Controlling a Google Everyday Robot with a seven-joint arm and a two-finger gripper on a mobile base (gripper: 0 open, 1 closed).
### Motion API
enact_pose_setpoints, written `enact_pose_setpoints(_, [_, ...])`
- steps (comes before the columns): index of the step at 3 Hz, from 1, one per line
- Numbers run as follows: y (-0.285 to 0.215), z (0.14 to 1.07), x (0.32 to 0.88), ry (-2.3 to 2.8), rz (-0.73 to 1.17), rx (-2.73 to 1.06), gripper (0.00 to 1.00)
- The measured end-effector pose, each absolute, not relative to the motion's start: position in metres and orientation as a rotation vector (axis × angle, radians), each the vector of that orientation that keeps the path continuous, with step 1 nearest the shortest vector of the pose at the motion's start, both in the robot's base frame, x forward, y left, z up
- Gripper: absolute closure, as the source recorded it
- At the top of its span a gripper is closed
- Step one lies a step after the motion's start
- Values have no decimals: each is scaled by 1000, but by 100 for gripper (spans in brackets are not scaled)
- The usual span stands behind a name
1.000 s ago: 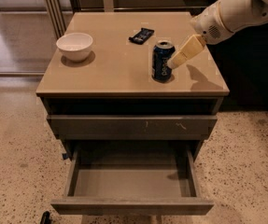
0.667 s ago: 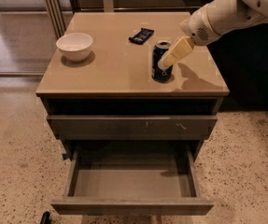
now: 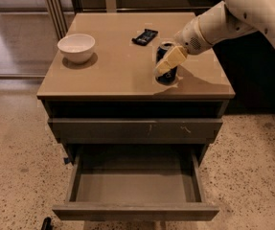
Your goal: Place pepsi can into middle drawer
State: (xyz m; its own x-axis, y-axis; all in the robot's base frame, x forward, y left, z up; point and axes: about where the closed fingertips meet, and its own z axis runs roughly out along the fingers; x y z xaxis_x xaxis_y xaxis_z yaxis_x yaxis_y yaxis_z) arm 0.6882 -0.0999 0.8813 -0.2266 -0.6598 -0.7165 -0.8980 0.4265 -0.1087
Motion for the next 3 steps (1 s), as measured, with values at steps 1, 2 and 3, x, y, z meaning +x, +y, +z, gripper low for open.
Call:
enact_pose_setpoints(1, [-100,881,688,1975,430,-1314,33])
enact_pose_setpoints(2, [-100,881,688,1975,430,-1314,56])
enact_pose_setpoints(3, [-97,883,684,1963,441,-1316,79])
